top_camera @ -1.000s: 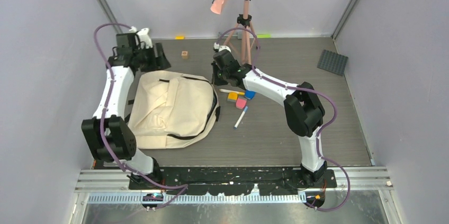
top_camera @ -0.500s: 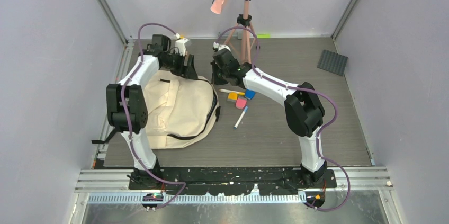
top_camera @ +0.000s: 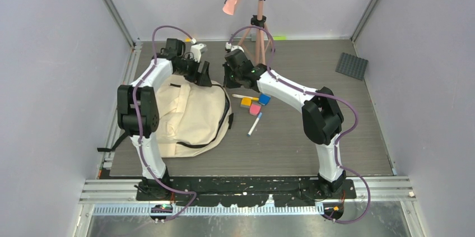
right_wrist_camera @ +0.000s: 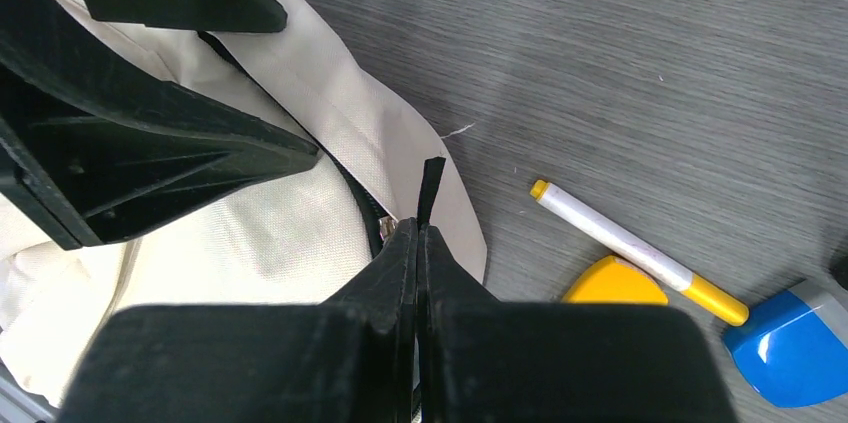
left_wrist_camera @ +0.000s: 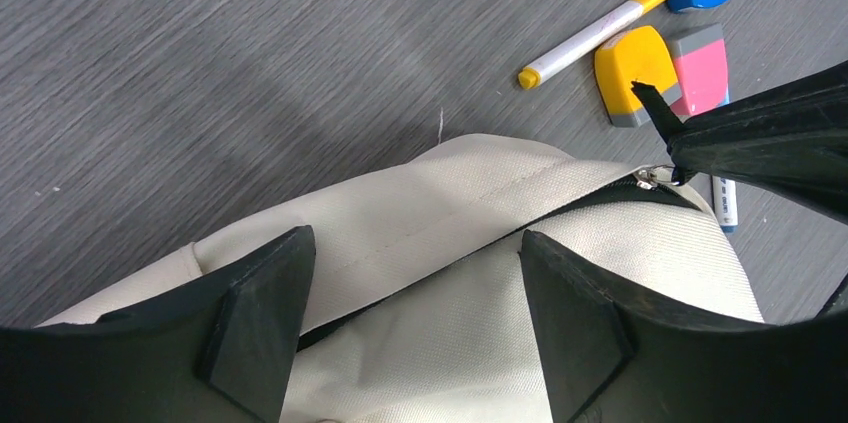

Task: Pack the student bag
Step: Zip the student bag at the center of the board.

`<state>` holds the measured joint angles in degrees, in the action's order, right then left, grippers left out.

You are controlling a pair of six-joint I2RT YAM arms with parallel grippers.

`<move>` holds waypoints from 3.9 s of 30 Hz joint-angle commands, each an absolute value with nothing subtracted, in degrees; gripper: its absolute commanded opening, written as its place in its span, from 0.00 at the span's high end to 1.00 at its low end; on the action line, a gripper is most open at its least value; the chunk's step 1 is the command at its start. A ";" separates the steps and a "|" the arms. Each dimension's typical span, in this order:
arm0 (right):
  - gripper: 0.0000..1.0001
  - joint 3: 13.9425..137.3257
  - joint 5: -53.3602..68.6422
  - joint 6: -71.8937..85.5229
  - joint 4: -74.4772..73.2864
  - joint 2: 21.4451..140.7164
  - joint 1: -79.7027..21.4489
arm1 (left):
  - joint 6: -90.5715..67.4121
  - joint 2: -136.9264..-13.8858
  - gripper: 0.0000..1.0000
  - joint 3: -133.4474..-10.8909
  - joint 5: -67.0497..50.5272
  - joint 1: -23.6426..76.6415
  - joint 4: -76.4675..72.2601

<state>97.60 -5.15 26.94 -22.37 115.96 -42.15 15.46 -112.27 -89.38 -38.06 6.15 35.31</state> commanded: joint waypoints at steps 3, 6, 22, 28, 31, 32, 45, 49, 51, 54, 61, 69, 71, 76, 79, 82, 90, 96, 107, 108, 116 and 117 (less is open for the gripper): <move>0.99 100.13 -5.16 27.37 -22.87 114.79 -41.73 | 16.63 -113.22 0.33 -90.20 -36.63 7.97 32.76; 0.99 99.89 -5.16 27.42 -22.89 114.58 -41.79 | 16.16 -113.31 0.55 -90.11 -35.45 8.57 32.95; 0.99 97.95 -6.16 29.01 -23.39 113.40 -41.75 | 6.80 -108.21 1.00 -85.11 -18.84 8.62 21.99; 0.99 95.34 -6.29 29.18 -23.24 111.96 -41.79 | 3.18 -108.19 1.00 -86.00 -13.41 8.63 20.80; 0.99 94.24 -6.45 29.10 -23.35 111.29 -41.83 | 1.50 -107.93 1.00 -86.09 -9.36 8.61 19.85; 0.99 93.65 -6.60 29.10 -23.31 110.79 -41.83 | 0.79 -107.93 1.00 -86.31 -7.74 8.62 19.71; 0.99 91.26 -5.20 29.30 -23.45 109.31 -43.40 | -8.14 -109.89 1.00 -91.92 4.82 6.11 22.56; 0.99 91.07 -4.61 29.27 -23.82 109.27 -44.02 | -9.72 -109.98 1.00 -92.29 7.09 4.96 23.84; 0.99 90.83 -4.48 29.19 -23.92 109.18 -44.37 | -10.68 -109.93 1.00 -92.20 7.68 4.01 24.20; 0.99 90.31 -4.21 29.12 -24.12 109.10 -44.76 | -11.98 -109.63 1.00 -91.98 8.53 2.50 24.64; 0.99 89.57 -3.81 29.17 -24.18 108.78 -45.16 | -13.88 -108.36 1.00 -90.86 8.29 -1.70 25.05; 0.99 90.62 -3.30 29.10 -24.00 109.33 -45.26 | -14.05 -104.99 1.00 -88.49 3.21 -1.85 24.77; 0.99 90.76 -3.44 28.83 -23.97 109.29 -45.26 | -15.00 -103.54 0.92 -88.19 1.88 -1.70 25.54; 0.99 91.25 -3.57 28.16 -23.97 109.40 -45.26 | -19.02 -98.75 0.49 -86.90 0.35 -0.76 27.03; 0.99 91.67 -3.22 27.98 -23.79 109.86 -45.26 | -25.12 -95.08 0.41 -84.90 -3.80 -0.53 26.63; 1.00 91.83 -2.90 27.99 -23.55 110.18 -45.29 | -31.54 -92.08 0.38 -81.41 -7.18 1.80 25.07; 0.99 91.96 -2.03 28.66 -21.63 110.52 -45.28 | -43.64 -88.56 0.36 -73.80 -8.08 9.87 23.31; 0.99 90.98 -1.73 29.34 -19.79 110.14 -45.27 | -51.06 -89.31 0.32 -70.44 -7.88 13.06 22.44; 0.99 89.66 -1.86 29.71 -18.89 109.15 -45.28 | -52.91 -95.09 0.34 -71.20 -8.44 15.56 20.62; 0.99 89.61 -1.90 29.71 -18.90 109.07 -45.29 | -52.71 -95.74 0.35 -71.65 -8.44 15.56 20.79; 0.99 88.13 -2.79 29.71 -18.90 107.66 -45.31 | -52.03 -100.55 0.77 -75.26 -9.80 15.60 20.97; 0.99 87.88 -2.98 29.71 -18.88 107.31 -45.33 | -51.97 -100.94 0.81 -75.83 -9.64 15.58 20.86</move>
